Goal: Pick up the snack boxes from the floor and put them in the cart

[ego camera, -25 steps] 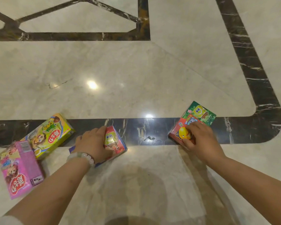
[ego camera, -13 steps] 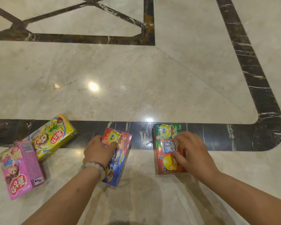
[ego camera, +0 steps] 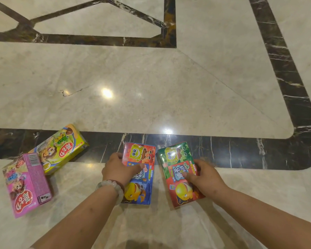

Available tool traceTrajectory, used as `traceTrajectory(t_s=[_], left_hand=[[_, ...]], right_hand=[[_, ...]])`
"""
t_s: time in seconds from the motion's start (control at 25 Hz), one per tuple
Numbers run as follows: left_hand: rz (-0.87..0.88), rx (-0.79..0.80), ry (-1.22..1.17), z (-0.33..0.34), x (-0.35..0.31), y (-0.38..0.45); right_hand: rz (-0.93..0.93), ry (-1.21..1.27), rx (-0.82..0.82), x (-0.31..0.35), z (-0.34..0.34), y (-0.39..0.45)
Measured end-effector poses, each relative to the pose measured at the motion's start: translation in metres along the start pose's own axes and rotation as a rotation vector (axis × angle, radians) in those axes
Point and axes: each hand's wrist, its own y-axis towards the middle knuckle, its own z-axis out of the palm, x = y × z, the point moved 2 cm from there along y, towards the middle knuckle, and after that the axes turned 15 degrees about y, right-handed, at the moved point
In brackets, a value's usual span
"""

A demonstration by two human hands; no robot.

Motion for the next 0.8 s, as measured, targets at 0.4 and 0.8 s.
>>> traceTrajectory(t_s=[0.4, 0.8], left_hand=[[0.107, 0.127, -0.38, -0.011, -0.033, -0.011], [0.222, 0.171, -0.527, -0.205, -0.146, -0.184]], right_hand=[[0.113, 0.725, 0.047, 0.027, 0.0, 0.0], [0.035, 0.838, 0.118, 0.217, -0.075, -0.174]])
